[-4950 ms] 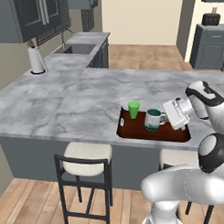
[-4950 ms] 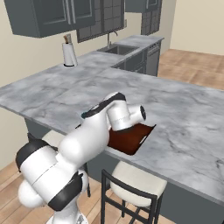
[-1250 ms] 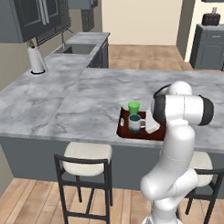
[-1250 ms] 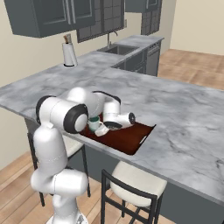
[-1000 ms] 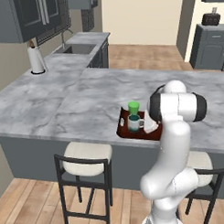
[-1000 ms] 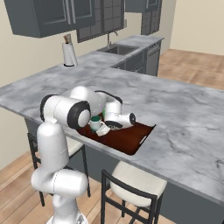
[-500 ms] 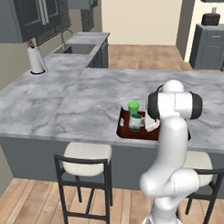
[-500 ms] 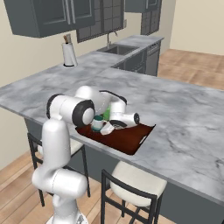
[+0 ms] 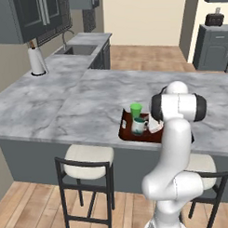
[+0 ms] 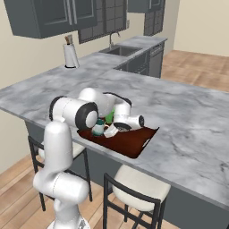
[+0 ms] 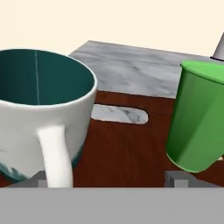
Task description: There is a tray on the dining counter. Grab the cup, mug, and pitcher and place them on the tray. The pitcher may be placed next to the tray if it cannot fit the tray.
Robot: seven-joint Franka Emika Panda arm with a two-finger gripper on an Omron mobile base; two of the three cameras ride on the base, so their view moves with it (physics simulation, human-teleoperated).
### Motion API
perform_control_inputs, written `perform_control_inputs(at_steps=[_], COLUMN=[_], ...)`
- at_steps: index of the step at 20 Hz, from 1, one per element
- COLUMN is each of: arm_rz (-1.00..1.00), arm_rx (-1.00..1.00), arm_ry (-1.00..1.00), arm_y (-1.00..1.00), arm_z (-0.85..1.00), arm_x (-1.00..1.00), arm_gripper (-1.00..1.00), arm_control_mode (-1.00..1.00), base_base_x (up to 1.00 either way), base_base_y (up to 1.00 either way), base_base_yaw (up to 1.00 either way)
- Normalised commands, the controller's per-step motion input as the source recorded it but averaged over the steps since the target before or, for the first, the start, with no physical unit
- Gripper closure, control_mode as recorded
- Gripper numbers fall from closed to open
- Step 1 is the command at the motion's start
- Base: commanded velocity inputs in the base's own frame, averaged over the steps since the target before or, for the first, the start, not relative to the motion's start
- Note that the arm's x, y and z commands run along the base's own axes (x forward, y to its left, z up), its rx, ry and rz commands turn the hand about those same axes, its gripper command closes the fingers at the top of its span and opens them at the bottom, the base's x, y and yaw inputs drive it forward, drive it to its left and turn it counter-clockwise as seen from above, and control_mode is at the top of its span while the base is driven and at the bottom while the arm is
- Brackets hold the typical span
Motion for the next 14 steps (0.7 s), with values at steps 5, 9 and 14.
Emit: perform_control_inputs(at_steps=[5,9,14], arm_rz=[0.00,0.00,-0.02], arm_rx=[0.00,0.00,-0.07], arm_ry=[-0.01,-0.07,-0.20], arm_y=[0.00,0.00,0.19], arm_z=[0.08,0.14,0.11], arm_x=[-0.53,-0.54,0.11], arm_gripper=[-1.00,-1.00,-1.00], arm_control_mode=[-1.00,-1.00,-1.00], base_base_x=[0.00,0.00,0.00], base_base_y=[0.00,0.00,0.00], base_base_yaw=[0.00,0.00,0.00])
